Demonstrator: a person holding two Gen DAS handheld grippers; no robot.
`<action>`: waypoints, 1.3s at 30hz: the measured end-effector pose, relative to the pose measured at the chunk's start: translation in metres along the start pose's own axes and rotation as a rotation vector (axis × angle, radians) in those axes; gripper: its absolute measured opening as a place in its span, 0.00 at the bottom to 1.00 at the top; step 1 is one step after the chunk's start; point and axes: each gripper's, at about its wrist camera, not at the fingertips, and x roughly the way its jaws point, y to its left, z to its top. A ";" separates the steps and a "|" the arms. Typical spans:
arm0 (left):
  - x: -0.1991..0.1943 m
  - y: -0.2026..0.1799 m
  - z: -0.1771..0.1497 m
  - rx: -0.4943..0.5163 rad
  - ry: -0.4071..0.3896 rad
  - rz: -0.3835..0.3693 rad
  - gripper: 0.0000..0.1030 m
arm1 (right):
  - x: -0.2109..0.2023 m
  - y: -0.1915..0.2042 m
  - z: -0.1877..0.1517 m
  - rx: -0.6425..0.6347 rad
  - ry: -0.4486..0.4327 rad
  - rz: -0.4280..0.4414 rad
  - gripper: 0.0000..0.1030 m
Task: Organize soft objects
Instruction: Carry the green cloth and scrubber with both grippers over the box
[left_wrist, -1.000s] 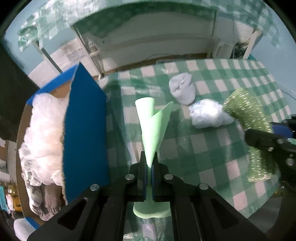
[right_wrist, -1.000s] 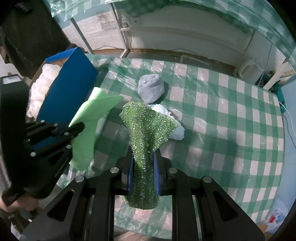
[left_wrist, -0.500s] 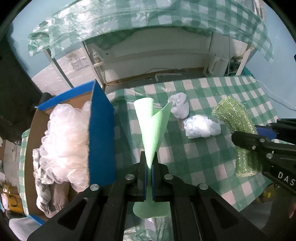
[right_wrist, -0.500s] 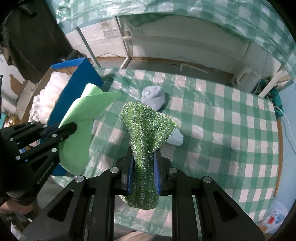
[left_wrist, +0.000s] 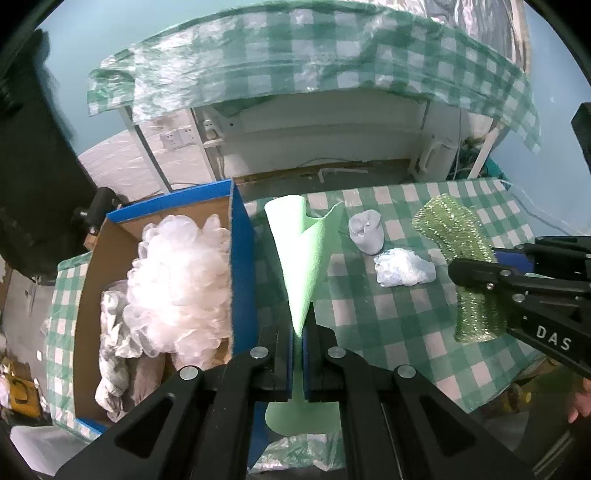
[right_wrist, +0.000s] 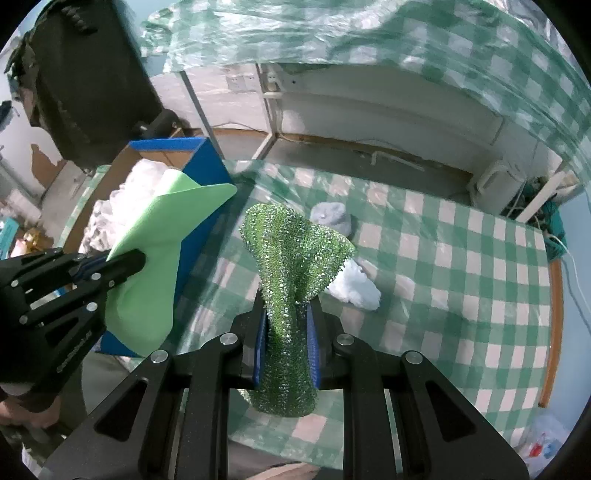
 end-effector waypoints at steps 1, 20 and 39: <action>-0.003 0.004 0.000 -0.007 -0.005 -0.001 0.03 | -0.001 0.002 0.001 -0.003 -0.002 0.002 0.17; -0.028 0.061 -0.009 -0.118 -0.042 0.022 0.03 | -0.006 0.063 0.023 -0.104 -0.034 0.084 0.17; -0.028 0.124 -0.029 -0.223 -0.037 0.083 0.03 | 0.017 0.131 0.044 -0.196 -0.015 0.158 0.17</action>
